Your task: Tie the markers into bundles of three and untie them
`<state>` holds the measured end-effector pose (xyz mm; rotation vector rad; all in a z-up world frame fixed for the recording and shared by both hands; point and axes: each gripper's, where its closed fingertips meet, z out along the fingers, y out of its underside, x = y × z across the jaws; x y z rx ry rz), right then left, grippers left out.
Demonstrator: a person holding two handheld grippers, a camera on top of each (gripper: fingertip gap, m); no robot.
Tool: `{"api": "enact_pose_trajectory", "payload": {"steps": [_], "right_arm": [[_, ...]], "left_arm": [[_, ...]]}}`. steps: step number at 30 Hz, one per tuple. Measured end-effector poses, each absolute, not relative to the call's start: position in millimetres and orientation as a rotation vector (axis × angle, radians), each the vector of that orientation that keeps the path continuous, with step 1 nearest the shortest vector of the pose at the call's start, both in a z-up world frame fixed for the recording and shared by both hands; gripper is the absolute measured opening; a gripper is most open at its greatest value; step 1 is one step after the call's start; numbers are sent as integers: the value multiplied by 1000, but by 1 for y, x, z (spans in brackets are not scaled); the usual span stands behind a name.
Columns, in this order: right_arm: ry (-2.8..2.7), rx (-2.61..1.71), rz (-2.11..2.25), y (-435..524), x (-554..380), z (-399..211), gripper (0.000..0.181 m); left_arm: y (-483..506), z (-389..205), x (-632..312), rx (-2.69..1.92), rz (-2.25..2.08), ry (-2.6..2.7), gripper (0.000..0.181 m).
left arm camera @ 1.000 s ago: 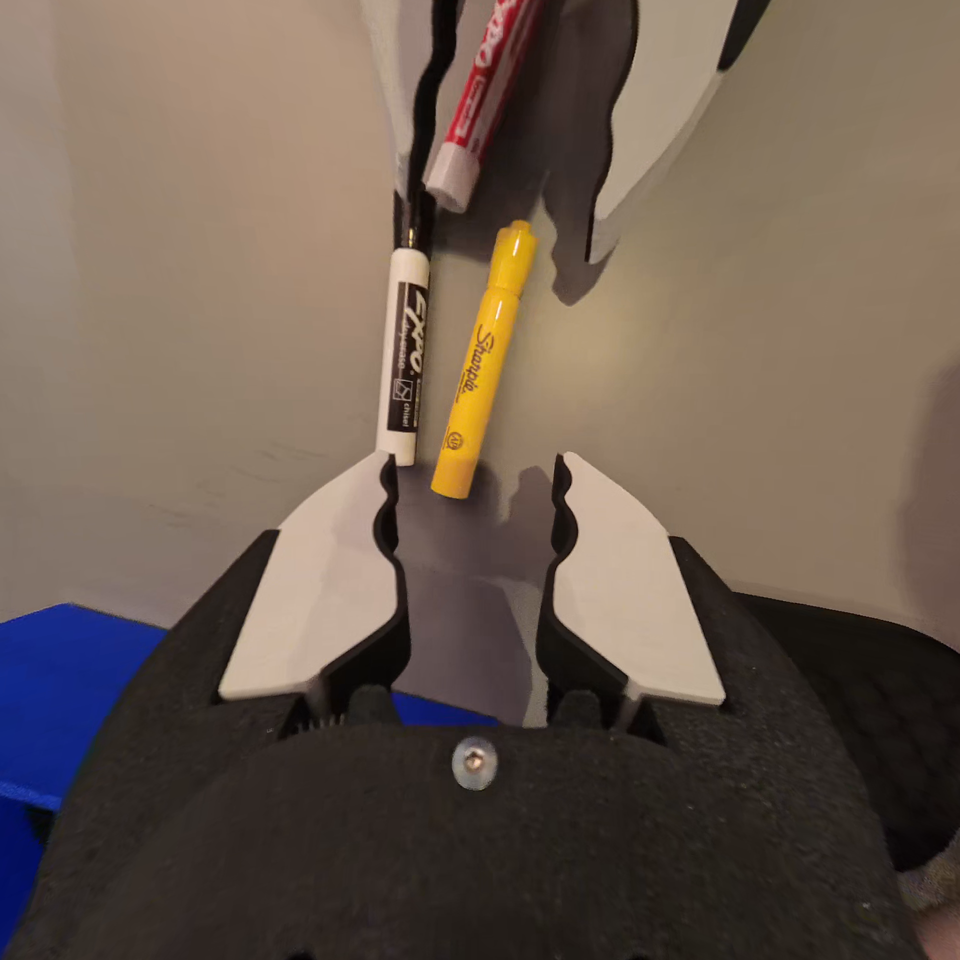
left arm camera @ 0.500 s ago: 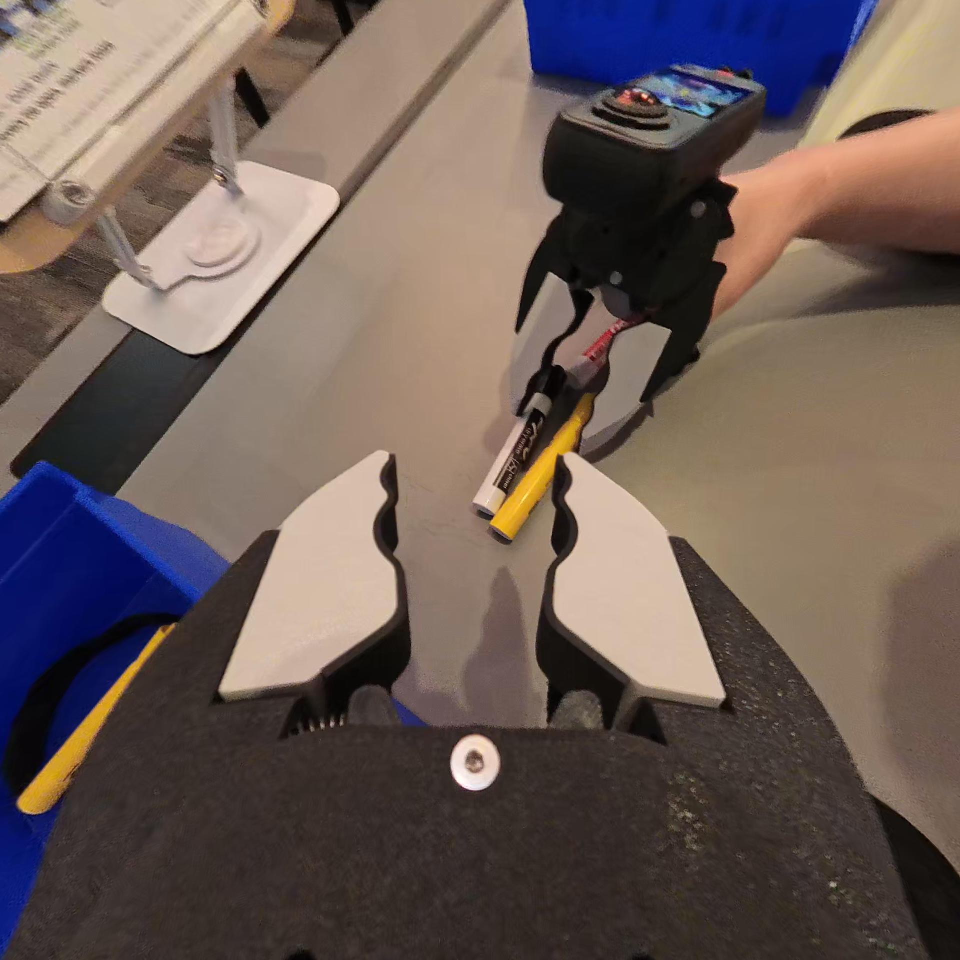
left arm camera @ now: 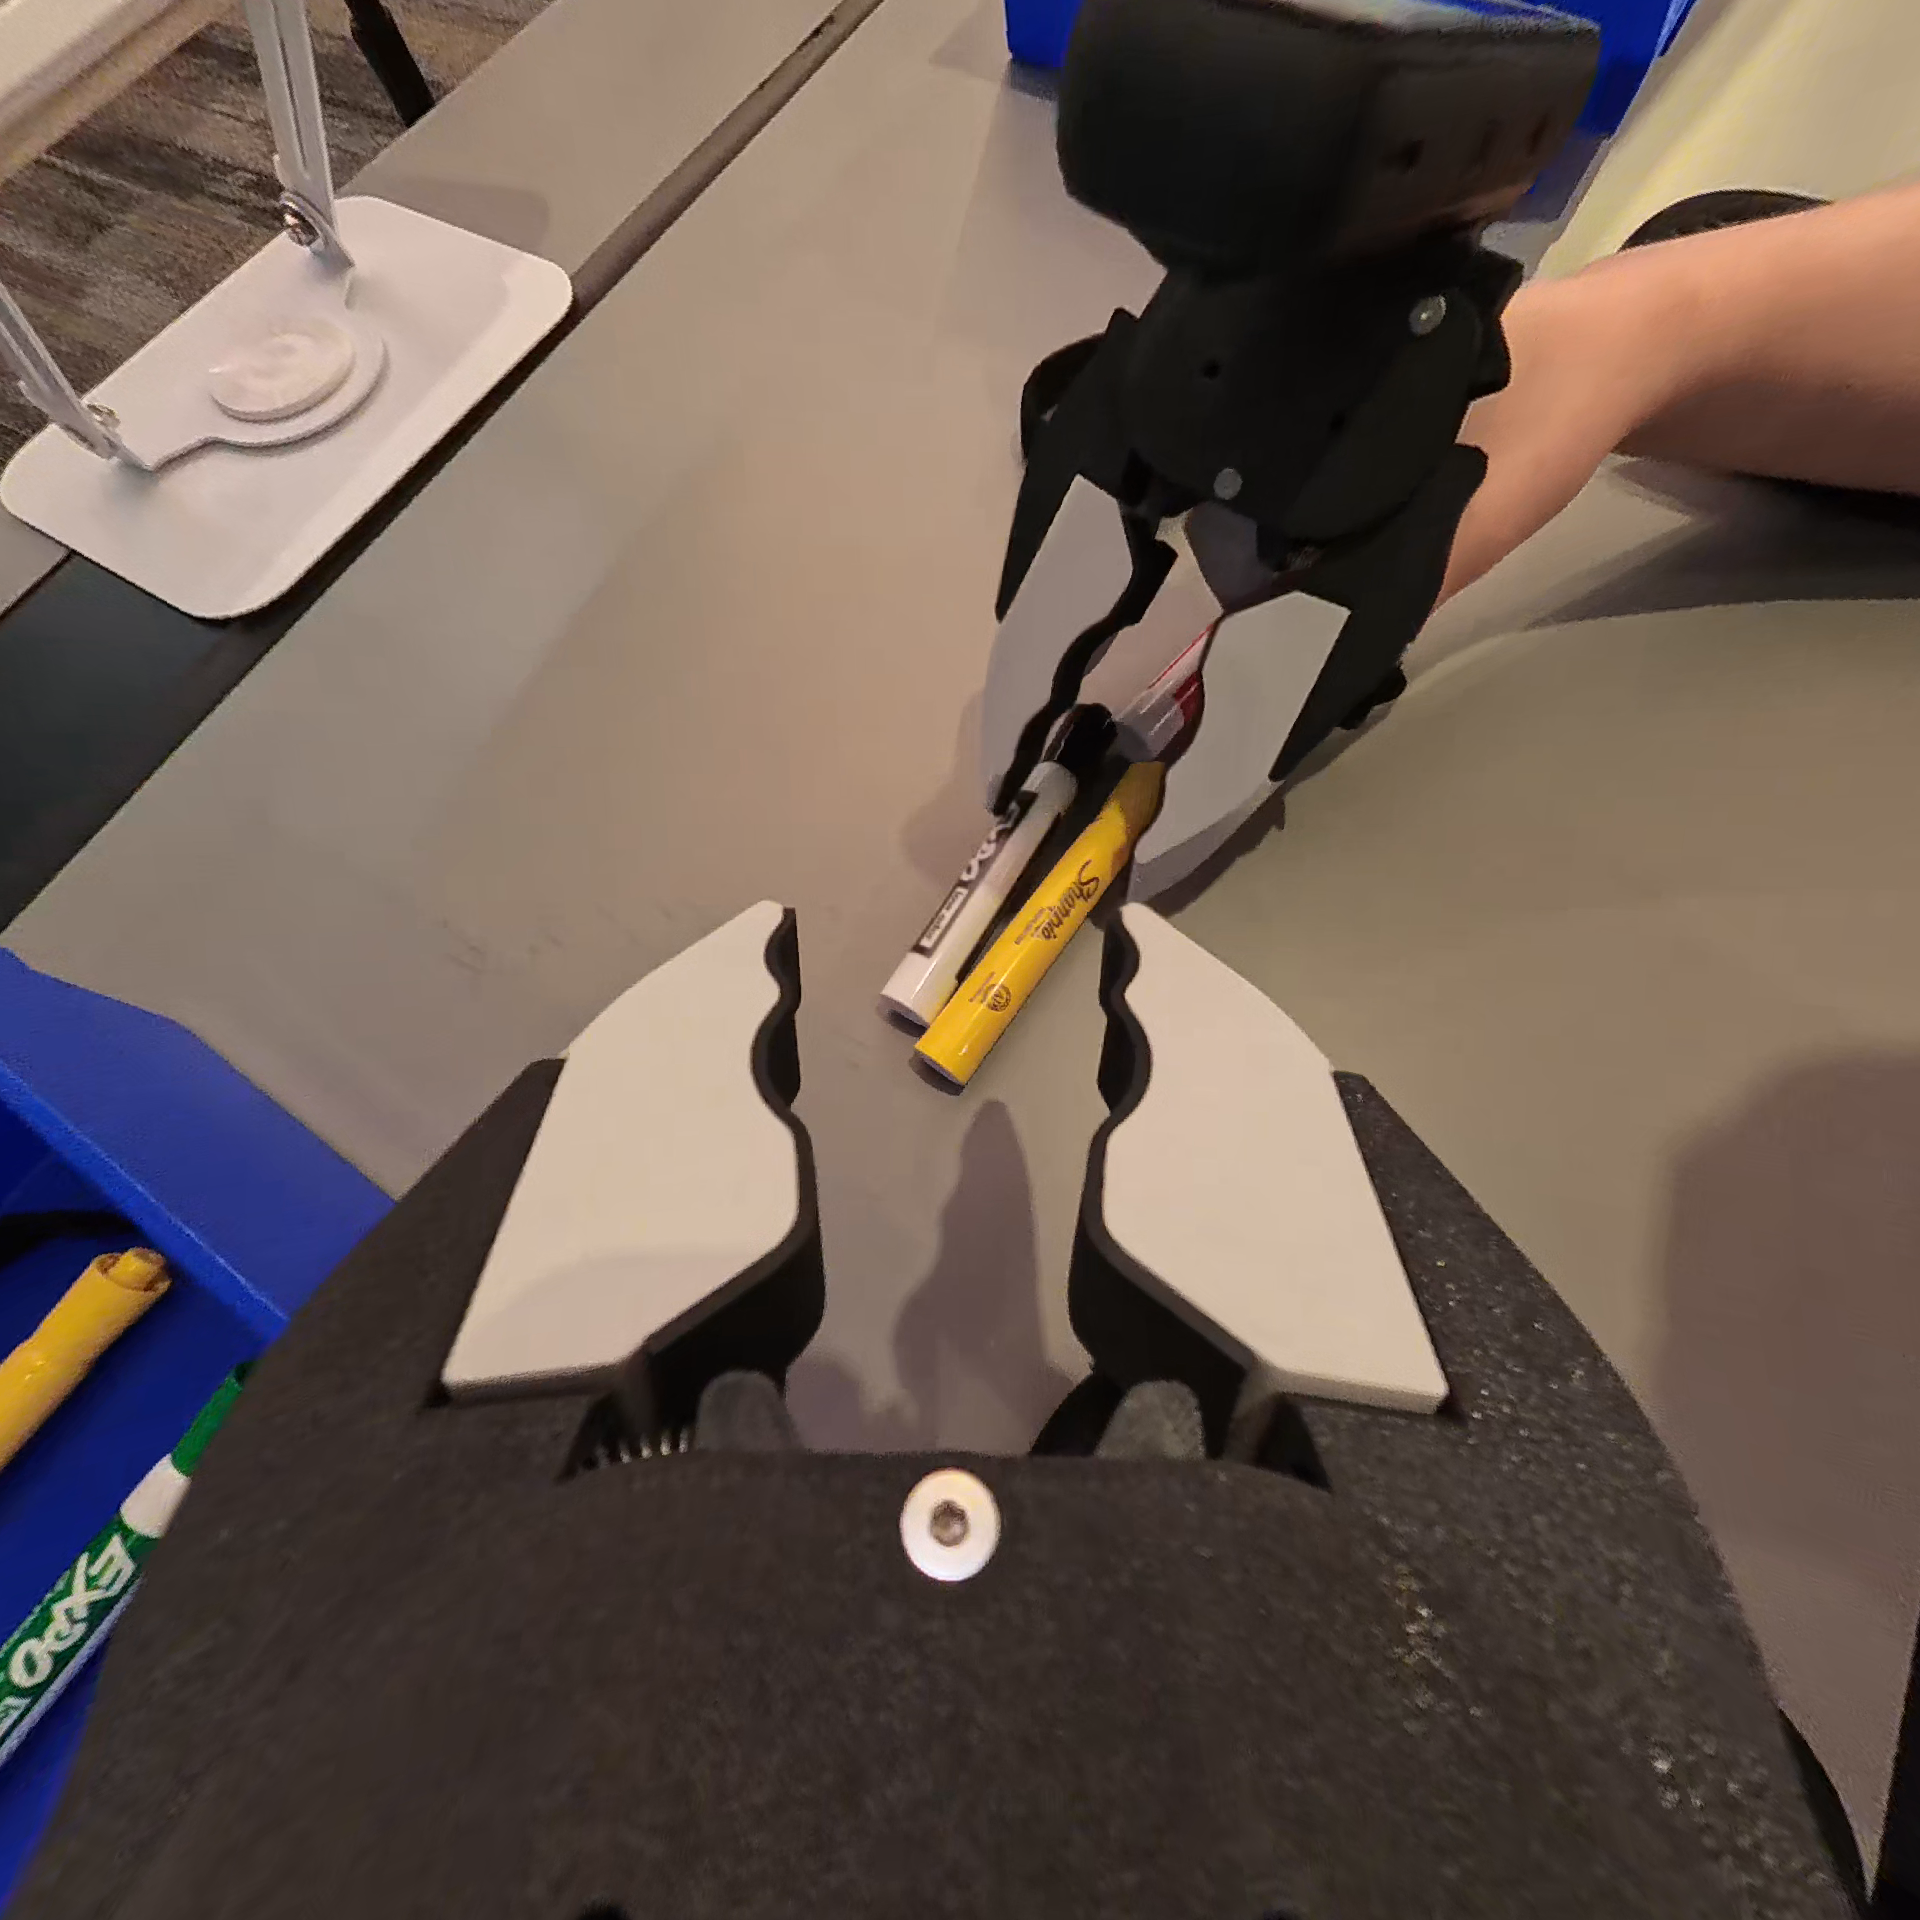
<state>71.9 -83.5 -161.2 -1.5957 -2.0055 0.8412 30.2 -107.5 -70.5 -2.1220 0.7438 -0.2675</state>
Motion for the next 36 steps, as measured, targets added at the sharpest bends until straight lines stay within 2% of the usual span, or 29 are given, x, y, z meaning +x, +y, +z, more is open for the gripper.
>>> {"api": "enact_pose_trajectory", "payload": {"steps": [5,10,16,21,36], "right_arm": [[-2031,-1588,809,-86,71,-170,39],[-2001,-1541,902,-90,70,-157,45],[-2031,-1593,866,-82,85,-167,38],[-2068,-1578,859,-86,81,-174,39],[-2079,-1507,944,-86,83,-173,39]], "left_arm": [[-107,-76,28,-2147,-275,730,55],[-108,-85,31,-2170,-272,755,56],[-119,-106,36,-2239,-243,915,57],[-122,-127,36,-2321,-157,1063,68],[-114,-159,31,-2475,108,1292,63]]}}
